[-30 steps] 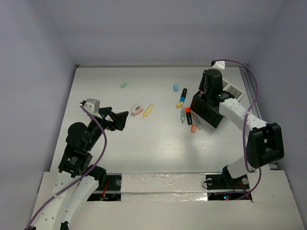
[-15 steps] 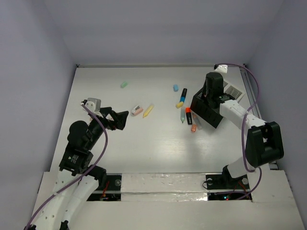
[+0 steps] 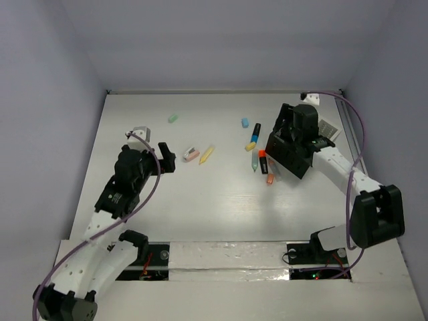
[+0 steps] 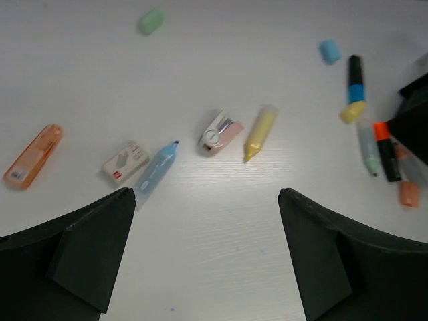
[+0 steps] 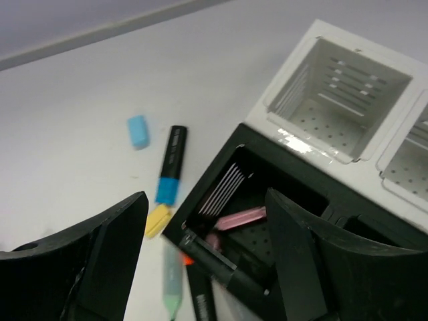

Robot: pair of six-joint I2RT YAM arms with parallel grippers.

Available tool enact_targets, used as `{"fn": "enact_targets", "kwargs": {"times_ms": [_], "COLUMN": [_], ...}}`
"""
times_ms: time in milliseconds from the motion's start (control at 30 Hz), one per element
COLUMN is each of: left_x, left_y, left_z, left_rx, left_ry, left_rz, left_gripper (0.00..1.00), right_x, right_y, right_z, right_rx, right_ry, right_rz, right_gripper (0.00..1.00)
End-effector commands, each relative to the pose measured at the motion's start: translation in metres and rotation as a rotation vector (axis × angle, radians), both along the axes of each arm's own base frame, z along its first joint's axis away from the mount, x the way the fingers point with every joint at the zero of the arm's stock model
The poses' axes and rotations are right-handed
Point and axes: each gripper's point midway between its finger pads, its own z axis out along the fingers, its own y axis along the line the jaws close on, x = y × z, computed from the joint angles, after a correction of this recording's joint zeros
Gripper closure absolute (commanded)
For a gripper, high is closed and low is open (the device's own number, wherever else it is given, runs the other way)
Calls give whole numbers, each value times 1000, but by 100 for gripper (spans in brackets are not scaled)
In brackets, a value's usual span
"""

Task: Sort the stationery into containers
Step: Place the stationery in the storage box, then pick up the stationery from the center of the board.

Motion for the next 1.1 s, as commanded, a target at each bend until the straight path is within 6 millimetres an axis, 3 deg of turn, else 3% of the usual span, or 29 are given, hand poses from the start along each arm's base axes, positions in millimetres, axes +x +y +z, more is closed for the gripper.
{"fn": "enact_targets", "kwargs": {"times_ms": [0, 67, 167, 200, 267, 333, 367, 433, 467, 567, 667, 767, 933, 1067], "left_x": [15, 25, 34, 39, 44, 51, 53, 56, 60, 70, 80, 90, 98, 112], "left_y": [32, 44, 67, 69, 94, 103, 118, 127, 128, 136, 139, 135, 159, 159], "left_z": [11, 3, -17, -35, -53, -58, -60, -74, -74, -102, -114, -142, -154, -161], "left_rx": [74, 136, 209, 229, 248, 213, 210, 236, 247, 317, 348, 378, 390, 392], "left_ry": [19, 66, 159, 224, 289, 305, 316, 378, 389, 494, 536, 604, 638, 654], "left_rz": [181, 244, 347, 342, 421, 418, 459, 470, 471, 484, 463, 403, 462, 425], "left_gripper": [14, 13, 13, 13, 13, 14, 14, 14, 15, 15, 15, 16, 17, 21], "right_x": [-22, -41, -73, -83, -101, -120, -126, -137, -141, -149, -156, -160, -164, -164], "right_y": [31, 63, 91, 94, 98, 111, 110, 115, 115, 116, 116, 118, 122, 123], "right_z": [33, 38, 49, 43, 57, 53, 62, 54, 56, 52, 50, 60, 56, 54], "right_rx": [127, 180, 226, 231, 259, 289, 302, 314, 320, 322, 328, 349, 352, 354], "right_ry": [-81, -81, -96, -74, -112, -104, -135, -121, -128, -127, -127, -170, -158, -157], "right_rz": [136, 263, 386, 410, 450, 528, 539, 574, 586, 615, 634, 655, 678, 684], "right_gripper": [23, 23, 23, 23, 23, 23, 23, 23, 23, 23, 23, 23, 23, 24]}}
